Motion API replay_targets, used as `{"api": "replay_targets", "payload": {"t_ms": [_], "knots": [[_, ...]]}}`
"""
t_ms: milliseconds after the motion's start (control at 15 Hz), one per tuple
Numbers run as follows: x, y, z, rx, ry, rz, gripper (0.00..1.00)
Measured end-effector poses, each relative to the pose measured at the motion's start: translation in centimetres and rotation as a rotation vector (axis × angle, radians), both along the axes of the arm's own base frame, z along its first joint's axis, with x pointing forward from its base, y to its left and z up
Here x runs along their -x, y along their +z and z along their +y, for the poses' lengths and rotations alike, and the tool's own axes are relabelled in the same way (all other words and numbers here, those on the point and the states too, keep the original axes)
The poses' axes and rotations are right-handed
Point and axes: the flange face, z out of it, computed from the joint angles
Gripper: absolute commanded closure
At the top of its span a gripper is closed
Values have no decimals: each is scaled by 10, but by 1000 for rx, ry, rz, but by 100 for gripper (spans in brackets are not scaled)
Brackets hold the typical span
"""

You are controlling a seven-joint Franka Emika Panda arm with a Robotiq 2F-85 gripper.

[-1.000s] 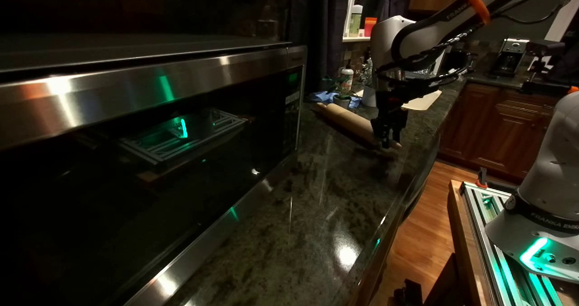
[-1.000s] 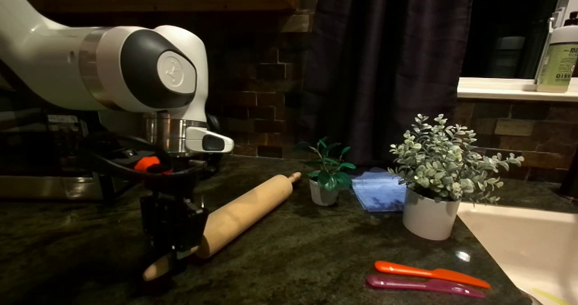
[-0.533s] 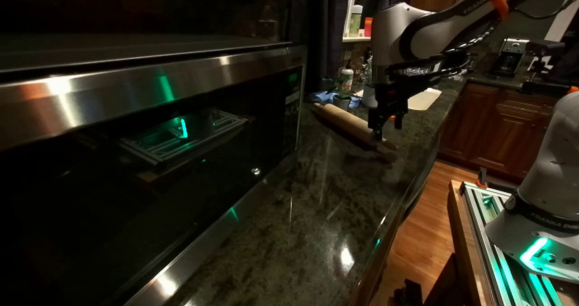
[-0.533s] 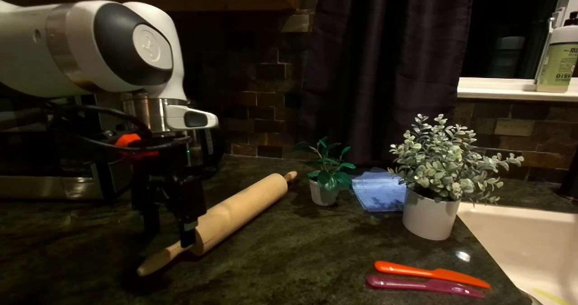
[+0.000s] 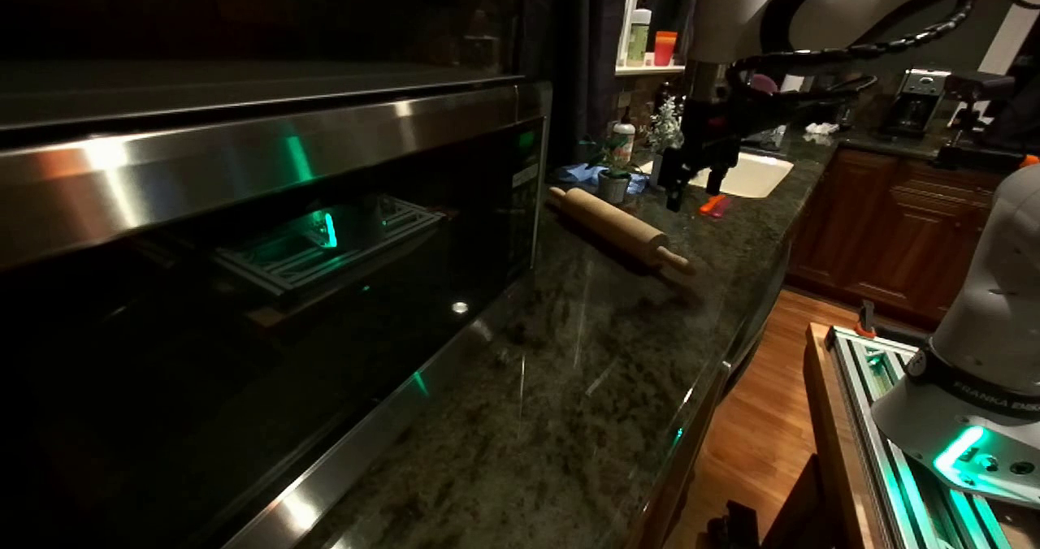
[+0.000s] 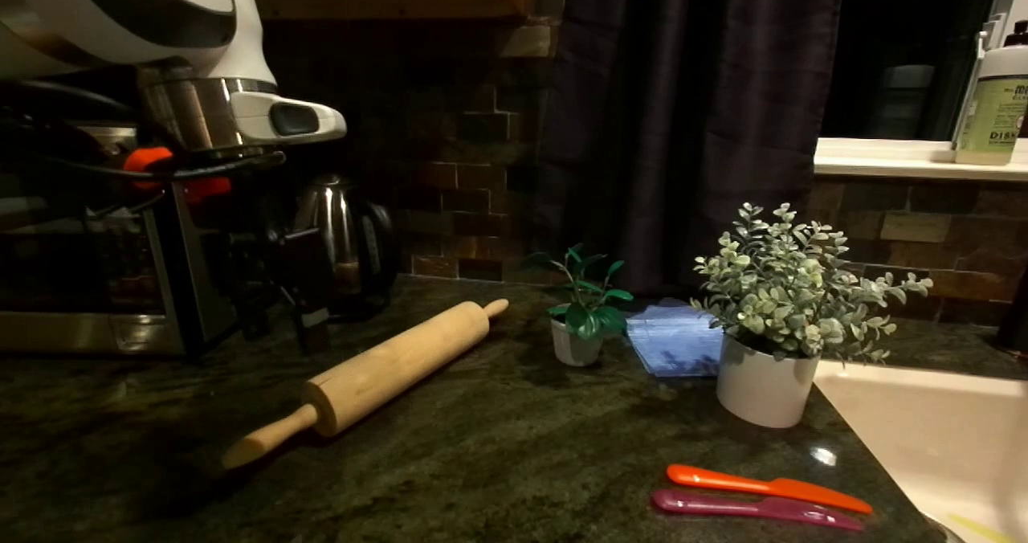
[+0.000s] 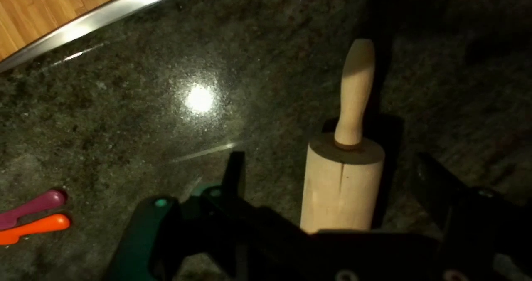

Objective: Shift the rolling pin to the right and then to the left continuously

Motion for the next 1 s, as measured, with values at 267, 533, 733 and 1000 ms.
{"api": "replay_targets", "payload": {"t_ms": [267, 533, 733, 1000], "knots": [[5, 20, 3, 9, -30, -57, 0], [10, 37, 10, 17, -26, -105, 0], [12, 48, 14, 16, -17, -162, 0], [18, 52, 18, 7, -14, -203, 0]]}}
